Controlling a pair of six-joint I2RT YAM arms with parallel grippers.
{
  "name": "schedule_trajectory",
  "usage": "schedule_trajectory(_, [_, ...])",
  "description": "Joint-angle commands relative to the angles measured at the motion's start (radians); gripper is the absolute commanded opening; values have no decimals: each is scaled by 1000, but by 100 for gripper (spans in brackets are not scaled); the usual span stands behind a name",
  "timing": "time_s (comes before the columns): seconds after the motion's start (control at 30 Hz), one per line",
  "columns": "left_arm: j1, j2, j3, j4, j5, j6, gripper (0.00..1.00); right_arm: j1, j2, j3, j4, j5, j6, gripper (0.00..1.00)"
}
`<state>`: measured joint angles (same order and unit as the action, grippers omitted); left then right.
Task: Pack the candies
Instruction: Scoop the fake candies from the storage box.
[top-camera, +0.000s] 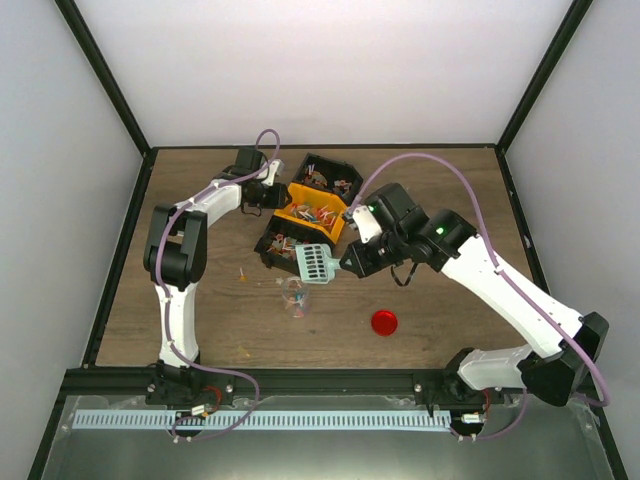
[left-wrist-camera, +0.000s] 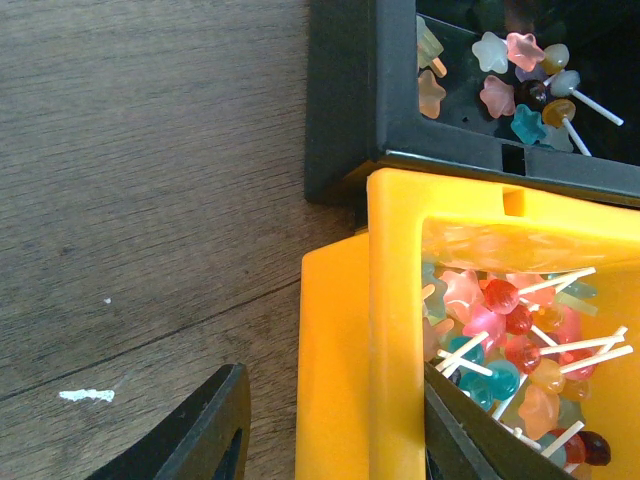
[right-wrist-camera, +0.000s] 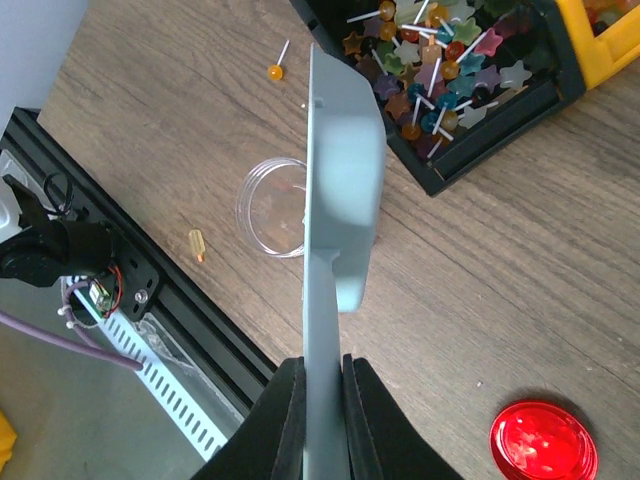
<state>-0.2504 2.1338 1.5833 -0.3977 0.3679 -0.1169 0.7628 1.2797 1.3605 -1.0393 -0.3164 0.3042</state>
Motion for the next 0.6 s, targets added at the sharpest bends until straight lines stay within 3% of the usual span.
schedule_trajectory(0.0, [6, -15, 1, 9, 1, 5, 43, 10, -12, 48, 5, 37, 15, 1])
schedule_trajectory(0.2, [7, -21, -5, 8, 4, 6, 44, -13, -38, 57, 73, 14, 47, 1])
schedule_trajectory(0.4, [7, -54, -9, 9, 7, 4, 46, -137, -63, 42, 210, -108, 84, 1])
schedule_trajectory(0.47, [7, -73, -8, 7, 1, 6, 54, -175, -52, 30, 266, -150, 98, 1])
schedule_trajectory(0.57, [7, -101, -16, 0, 8, 5, 59, -216, 7, 42, 300, -157, 130, 1])
